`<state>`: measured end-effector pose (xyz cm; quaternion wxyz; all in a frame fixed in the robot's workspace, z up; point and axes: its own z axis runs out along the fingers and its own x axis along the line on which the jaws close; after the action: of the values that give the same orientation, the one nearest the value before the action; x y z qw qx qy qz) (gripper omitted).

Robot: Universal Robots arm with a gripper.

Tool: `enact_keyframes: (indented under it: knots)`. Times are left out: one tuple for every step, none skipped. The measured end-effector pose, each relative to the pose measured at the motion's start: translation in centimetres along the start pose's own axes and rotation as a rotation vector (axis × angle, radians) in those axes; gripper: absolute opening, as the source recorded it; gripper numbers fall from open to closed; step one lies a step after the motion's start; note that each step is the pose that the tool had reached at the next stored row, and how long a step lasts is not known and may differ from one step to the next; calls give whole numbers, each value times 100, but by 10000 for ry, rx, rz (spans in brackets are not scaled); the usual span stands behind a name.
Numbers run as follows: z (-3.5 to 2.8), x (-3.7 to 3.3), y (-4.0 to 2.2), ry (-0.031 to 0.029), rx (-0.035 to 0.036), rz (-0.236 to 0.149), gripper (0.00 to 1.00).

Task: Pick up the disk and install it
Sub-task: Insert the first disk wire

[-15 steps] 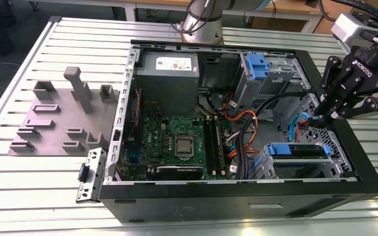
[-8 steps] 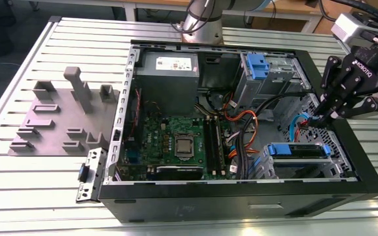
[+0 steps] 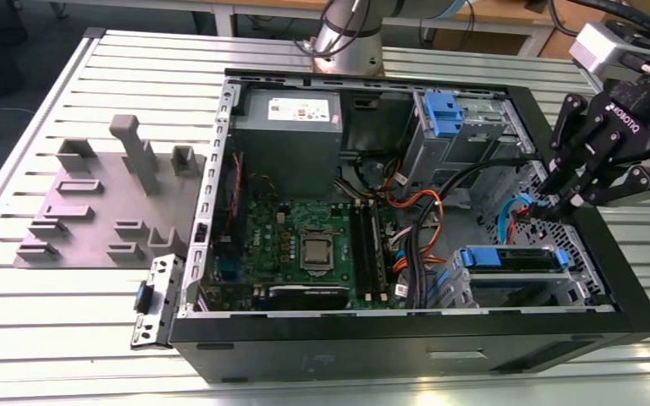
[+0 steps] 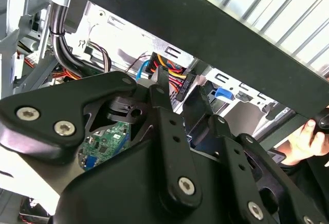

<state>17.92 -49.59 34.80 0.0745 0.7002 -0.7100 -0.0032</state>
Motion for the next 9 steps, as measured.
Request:
enact_keyframes:
  knots:
    - [0, 0, 0, -3, 0, 0, 38]
    - [0, 0, 0, -5, 0, 0, 38]
    - [0, 0, 0, -8, 0, -1, 38]
    - [0, 0, 0, -10, 0, -1, 38]
    - [0, 0, 0, -12, 0, -1, 38]
    - [0, 0, 0, -470, -4, -52, 99]
    - [0, 0, 0, -636, -5, -71, 99]
    - [0, 0, 0, -660, -6, -73, 99]
    - [0, 0, 0, -664, -6, -73, 99]
